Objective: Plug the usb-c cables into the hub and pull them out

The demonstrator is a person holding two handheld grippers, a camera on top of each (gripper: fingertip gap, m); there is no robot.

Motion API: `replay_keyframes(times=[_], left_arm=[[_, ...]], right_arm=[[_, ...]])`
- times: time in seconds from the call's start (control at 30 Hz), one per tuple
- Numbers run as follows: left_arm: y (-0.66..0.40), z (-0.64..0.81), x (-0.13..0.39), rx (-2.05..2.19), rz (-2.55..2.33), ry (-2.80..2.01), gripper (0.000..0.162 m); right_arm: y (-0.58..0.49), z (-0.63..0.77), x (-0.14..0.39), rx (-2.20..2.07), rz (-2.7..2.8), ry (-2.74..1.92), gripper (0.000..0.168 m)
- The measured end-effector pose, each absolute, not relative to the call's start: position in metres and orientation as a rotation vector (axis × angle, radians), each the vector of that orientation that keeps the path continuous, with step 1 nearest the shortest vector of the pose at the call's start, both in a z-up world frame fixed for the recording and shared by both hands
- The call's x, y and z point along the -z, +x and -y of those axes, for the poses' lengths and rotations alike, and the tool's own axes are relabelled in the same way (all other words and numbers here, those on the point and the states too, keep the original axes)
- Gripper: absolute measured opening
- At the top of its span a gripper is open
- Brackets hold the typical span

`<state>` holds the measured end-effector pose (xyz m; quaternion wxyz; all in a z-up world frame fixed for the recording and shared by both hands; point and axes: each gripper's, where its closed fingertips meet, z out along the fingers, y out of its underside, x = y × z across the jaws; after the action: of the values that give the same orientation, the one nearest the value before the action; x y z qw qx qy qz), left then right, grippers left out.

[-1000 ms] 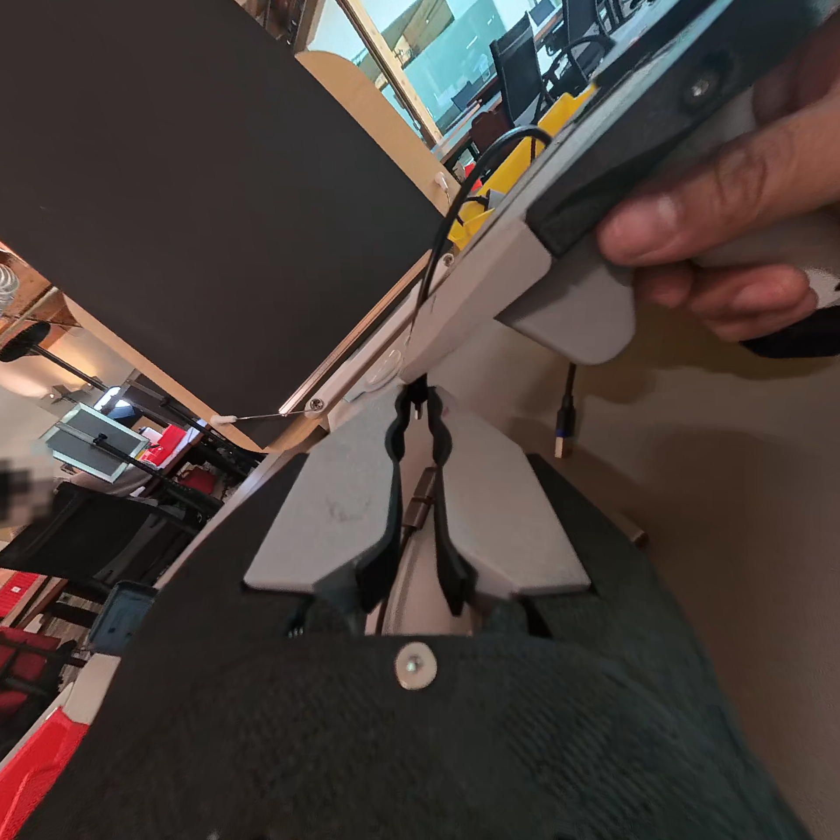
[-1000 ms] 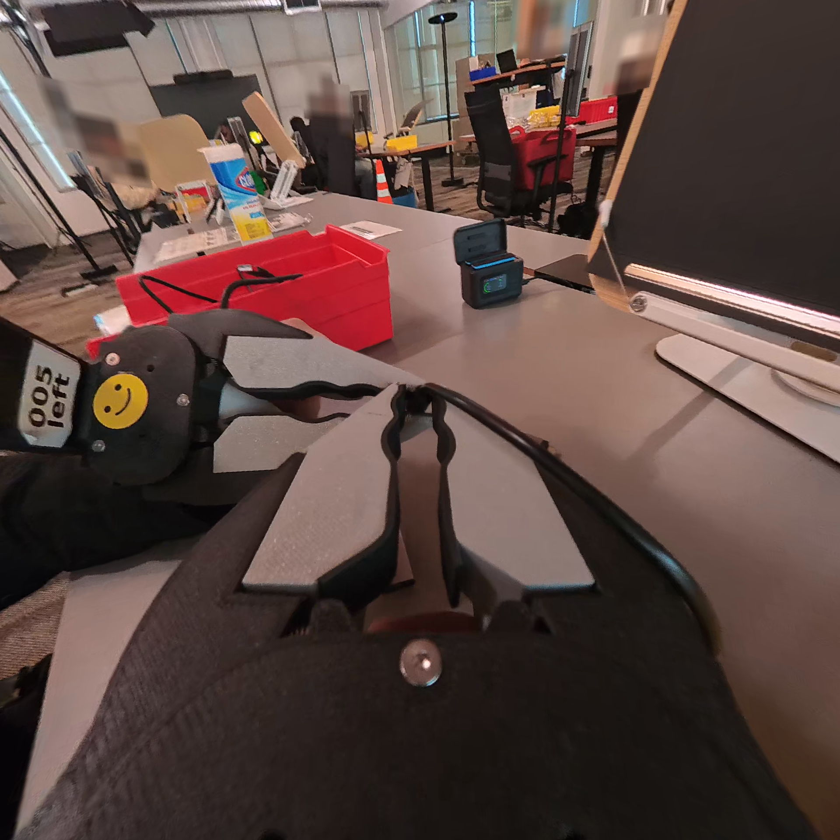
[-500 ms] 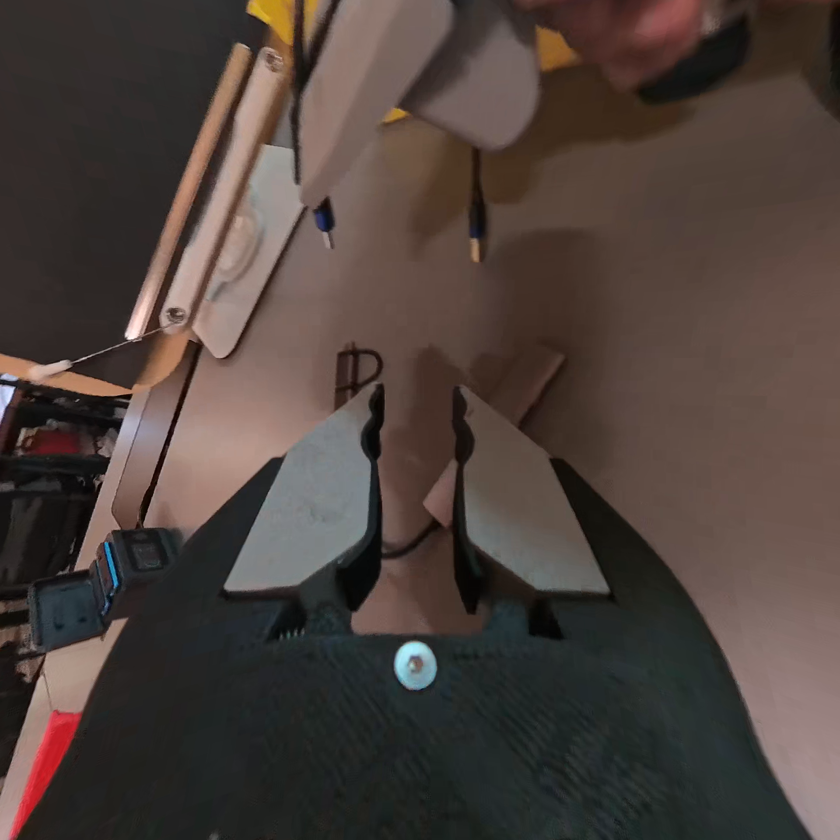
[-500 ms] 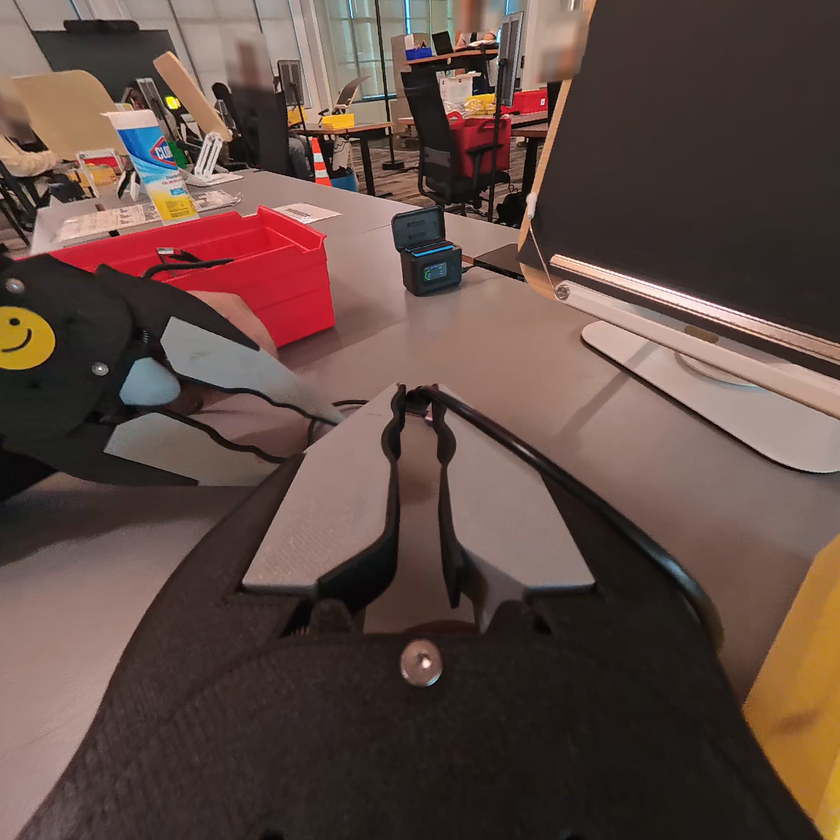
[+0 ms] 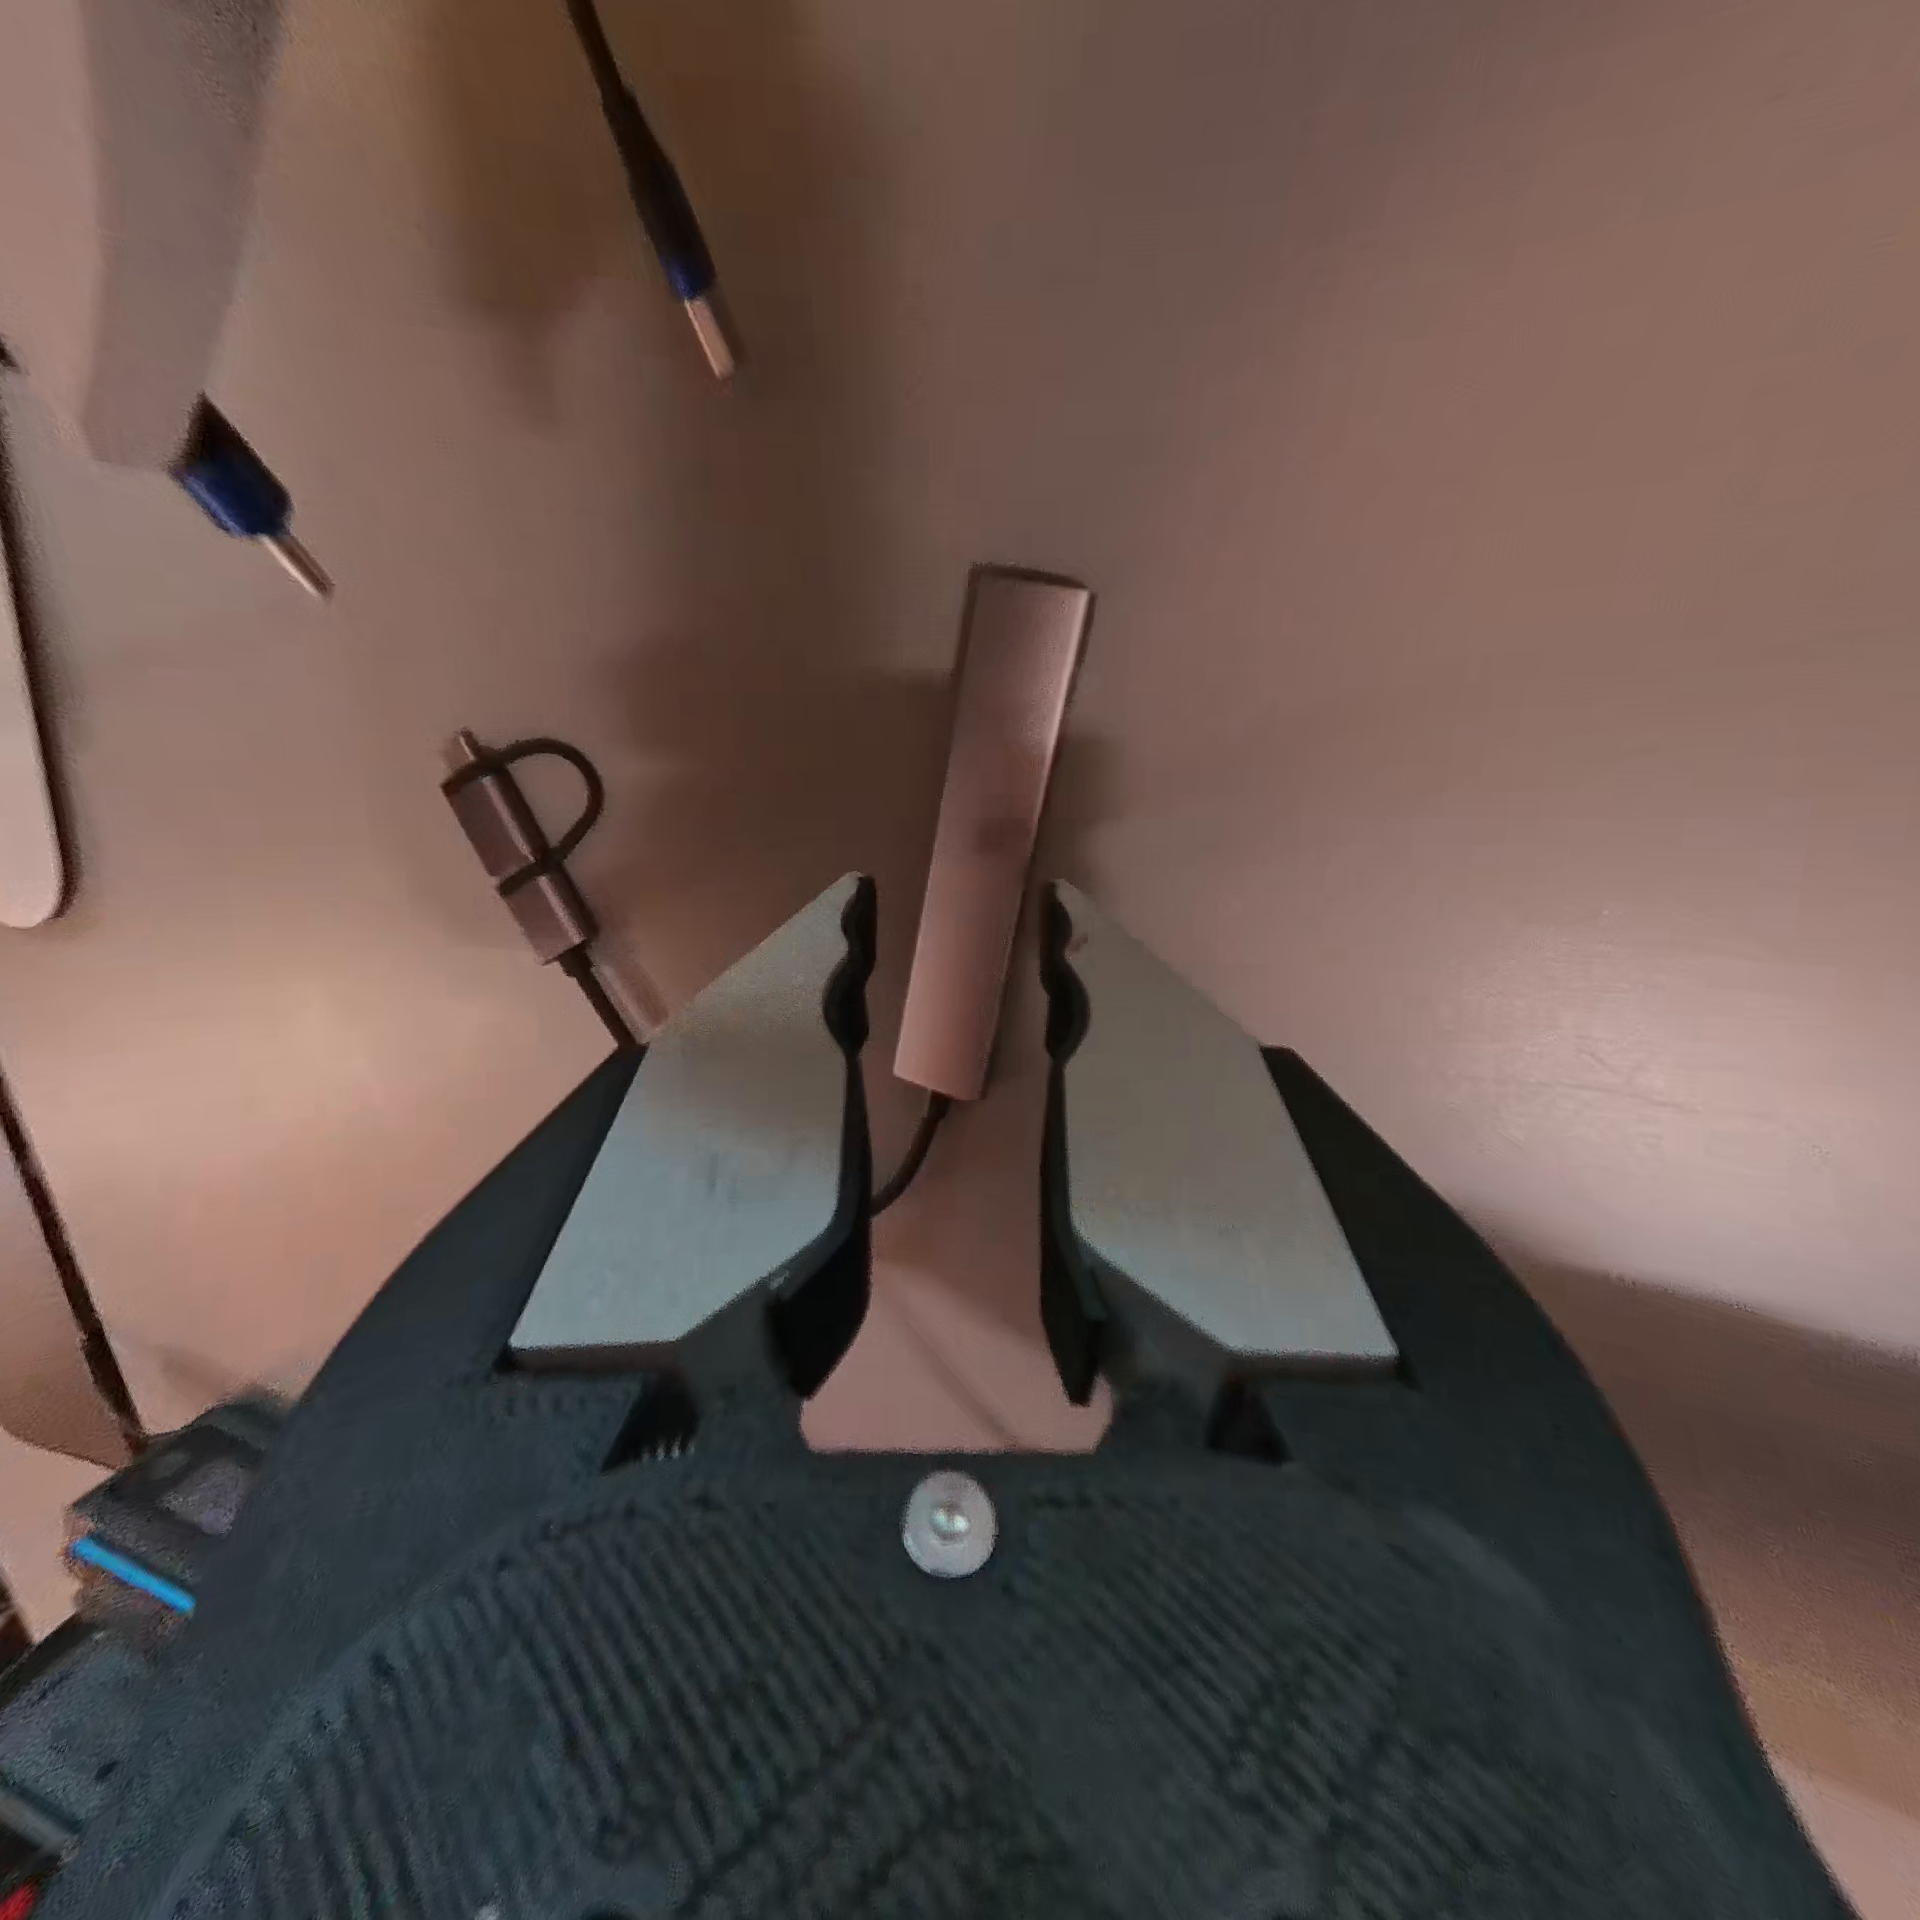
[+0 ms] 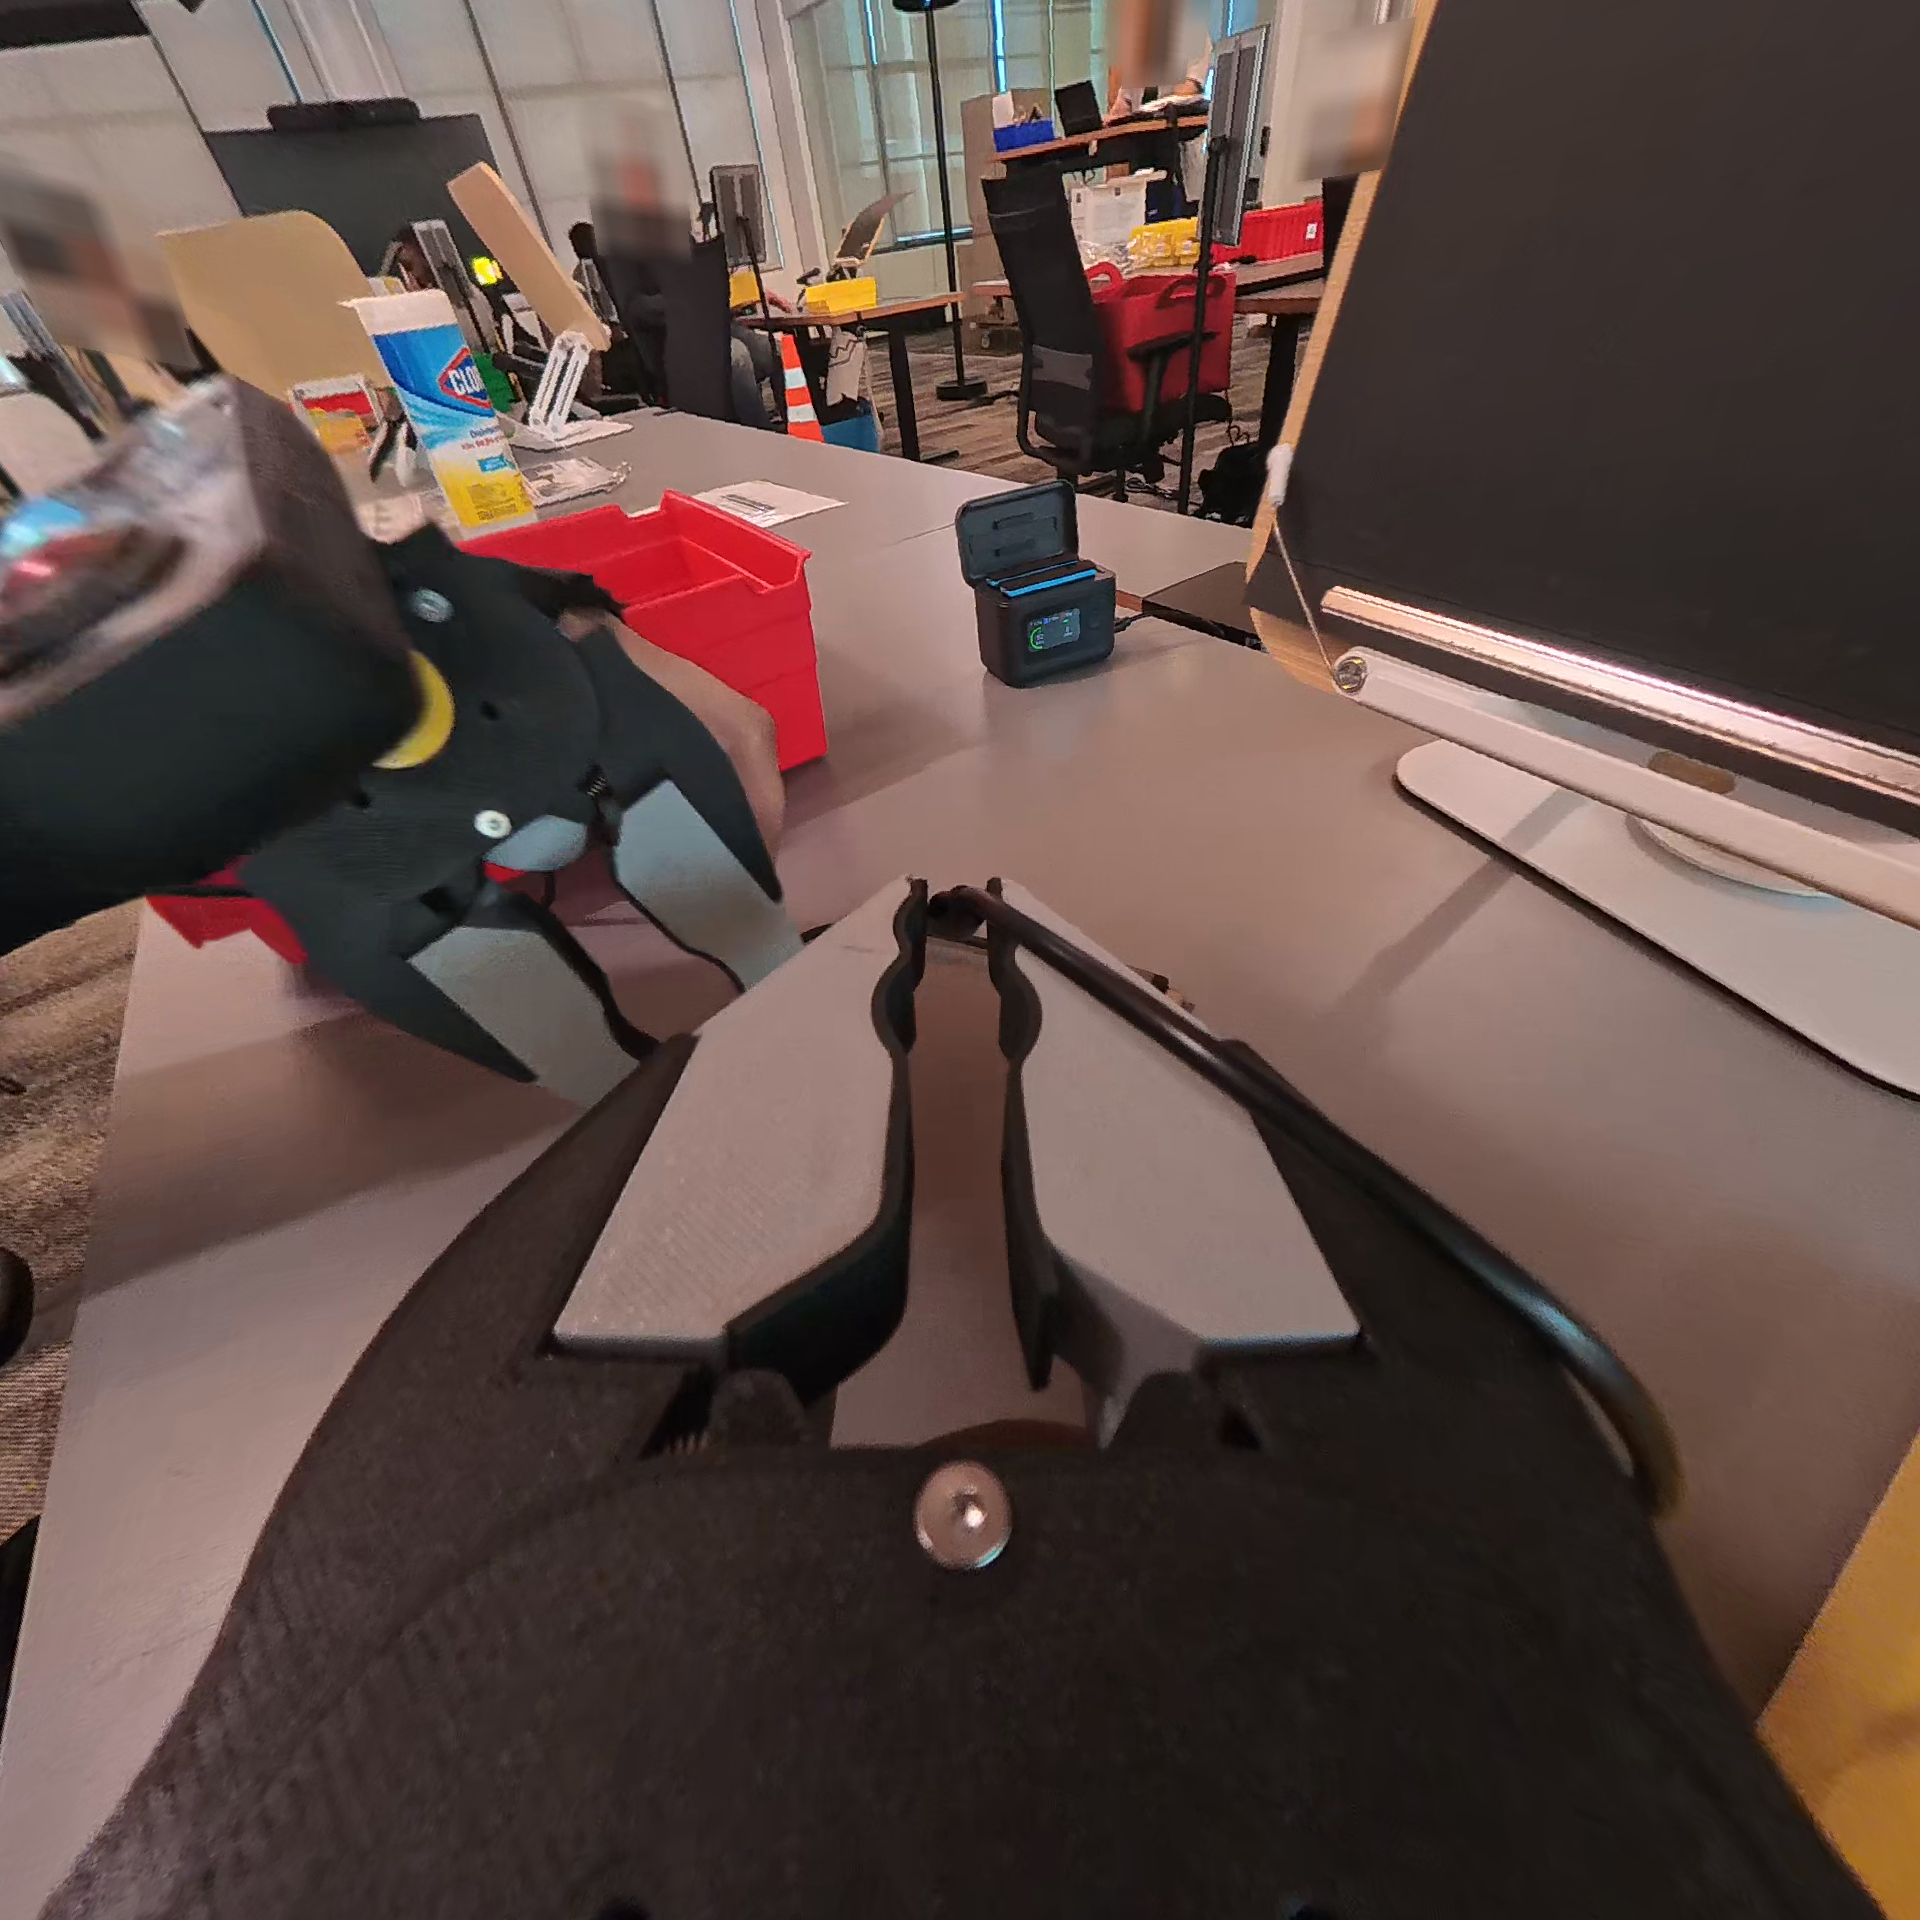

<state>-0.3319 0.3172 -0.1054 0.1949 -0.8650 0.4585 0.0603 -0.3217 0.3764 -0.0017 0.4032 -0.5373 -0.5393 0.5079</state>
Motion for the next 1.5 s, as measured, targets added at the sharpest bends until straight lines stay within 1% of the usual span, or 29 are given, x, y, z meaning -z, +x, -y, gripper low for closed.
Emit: replay_keyframes(times=[0.07, 0.1, 0.37, 0.53, 0.6, 0.73, 0.8, 0.9, 1.0, 1.07, 1.17, 1.2, 1.27, 1.33, 1.4, 1.5], left_arm=[[-0.336, -0.314, 0.116, -0.112, -1.300, -2.484, 0.026], [-0.337, -0.314, 0.120, -0.095, -1.293, -2.502, 0.020], [-0.334, -0.317, 0.120, 0.046, -1.287, -2.464, 0.020], [-0.330, -0.312, 0.119, 0.057, -1.300, -2.420, 0.020], [-0.328, -0.313, 0.109, 0.045, -1.279, -2.401, 0.019], [-0.328, -0.323, 0.066, 0.021, -1.149, -2.311, 0.019], [-0.331, -0.323, 0.053, 0.001, -1.109, -2.289, 0.019], [-0.336, -0.320, 0.043, 0.031, -1.017, -2.294, 0.019], [-0.351, -0.322, 0.044, -0.009, -0.877, -2.369, 0.019], [-0.358, -0.321, 0.046, -0.022, -0.795, -2.418, 0.019], [-0.355, -0.322, 0.034, 0.062, -0.696, -2.391, 0.019], [-0.354, -0.323, 0.028, 0.095, -0.656, -2.372, 0.019], [-0.351, -0.325, 0.017, 0.176, -0.580, -2.339, 0.019], [-0.349, -0.326, 0.010, 0.234, -0.524, -2.317, 0.019], [-0.353, -0.325, 0.009, 0.228, -0.500, -2.327, 0.019], [-0.346, -0.318, 0.013, 0.295, -0.536, -2.333, 0.019]], right_arm=[[-0.321, -0.378, 0.001, -1.301, 1.352, -1.366, 0.008], [-0.321, -0.378, 0.001, -1.312, 1.348, -1.370, 0.008], [-0.322, -0.374, 0.003, -1.326, 1.375, -1.378, 0.008], [-0.324, -0.373, 0.010, -1.320, 1.406, -1.408, 0.008], [-0.324, -0.374, 0.014, -1.308, 1.419, -1.425, 0.008], [-0.325, -0.379, 0.023, -1.251, 1.441, -1.466, 0.008], [-0.325, -0.382, 0.030, -1.214, 1.458, -1.496, 0.008], [-0.326, -0.378, 0.039, -1.211, 1.511, -1.524, 0.008], [-0.327, -0.368, 0.033, -1.292, 1.521, -1.485, 0.008], [-0.326, -0.376, 0.037, -1.246, 1.499, -1.519, 0.008], [-0.324, -0.382, 0.043, -1.205, 1.501, -1.553, 0.008], [-0.324, -0.380, 0.047, -1.195, 1.523, -1.564, 0.009], [-0.326, -0.371, 0.058, -1.185, 1.602, -1.591, 0.021], [-0.328, -0.360, 0.059, -1.206, 1.652, -1.559, 0.027], [-0.329, -0.353, 0.052, -1.243, 1.656, -1.499, 0.029], [-0.327, -0.340, 0.024, -1.422, 1.603, -1.374, 0.039]])
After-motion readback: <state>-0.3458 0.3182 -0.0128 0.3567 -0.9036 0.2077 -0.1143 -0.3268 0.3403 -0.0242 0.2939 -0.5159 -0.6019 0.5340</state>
